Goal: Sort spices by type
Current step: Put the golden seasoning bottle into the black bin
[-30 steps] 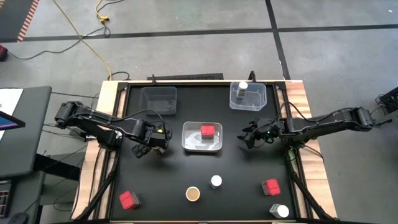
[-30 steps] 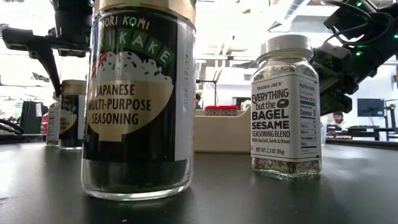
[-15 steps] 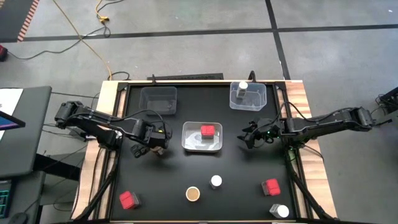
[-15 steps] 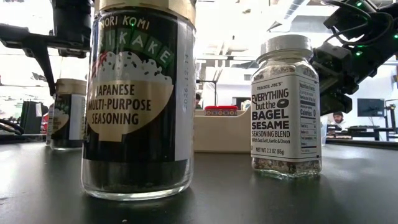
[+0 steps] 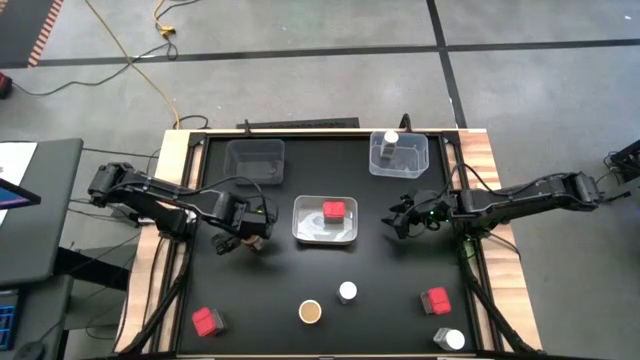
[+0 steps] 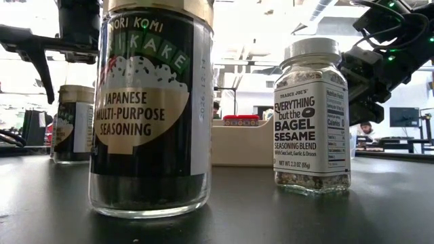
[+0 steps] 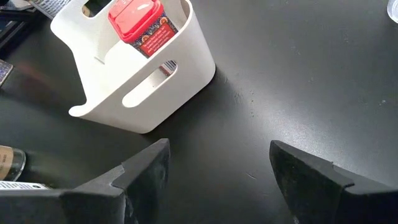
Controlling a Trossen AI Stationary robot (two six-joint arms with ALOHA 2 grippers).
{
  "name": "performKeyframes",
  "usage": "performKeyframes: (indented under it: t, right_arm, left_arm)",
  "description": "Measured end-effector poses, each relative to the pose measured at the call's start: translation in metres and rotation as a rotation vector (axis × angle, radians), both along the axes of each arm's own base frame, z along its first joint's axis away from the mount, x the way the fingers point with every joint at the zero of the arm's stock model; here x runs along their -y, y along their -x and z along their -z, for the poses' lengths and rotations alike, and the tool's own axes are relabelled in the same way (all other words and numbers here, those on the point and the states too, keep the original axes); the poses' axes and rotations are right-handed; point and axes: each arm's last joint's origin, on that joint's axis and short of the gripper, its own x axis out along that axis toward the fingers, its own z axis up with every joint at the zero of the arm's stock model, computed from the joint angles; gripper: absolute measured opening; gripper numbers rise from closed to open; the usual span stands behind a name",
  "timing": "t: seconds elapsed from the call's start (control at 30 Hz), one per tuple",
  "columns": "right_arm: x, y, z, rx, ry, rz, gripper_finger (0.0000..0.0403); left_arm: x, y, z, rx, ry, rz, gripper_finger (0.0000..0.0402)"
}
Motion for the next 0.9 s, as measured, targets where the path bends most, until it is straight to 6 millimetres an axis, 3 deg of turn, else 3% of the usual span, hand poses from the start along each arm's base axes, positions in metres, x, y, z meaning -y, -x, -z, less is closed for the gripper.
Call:
performKeyframes:
  t: [0.13, 0.43, 0.67, 0.9]
  right_arm:
    - [0.0, 0.0, 0.0, 0.0, 0.0, 0.0, 0.0301]
    - [0.0, 0.0, 0.0, 0.0, 0.0, 0.0, 0.0301]
    - [0.0, 0.0, 0.0, 0.0, 0.0, 0.0, 0.0301]
    - [0.0, 0.0, 0.0, 0.0, 0.0, 0.0, 0.0301]
  left_arm:
    - [0.0, 0.0, 0.0, -0.005, -0.017, 0.061, 0.0398]
    - [0.001, 0.0, -0.005, -0.008, -0.01, 0.15, 0.0397]
    - [0.002, -0.004, -0.036, 0.025, -0.06, 0.203, 0.0396]
    - [0.012, 0.01, -0.075, -0.017, -0.235, 0.234, 0.0396]
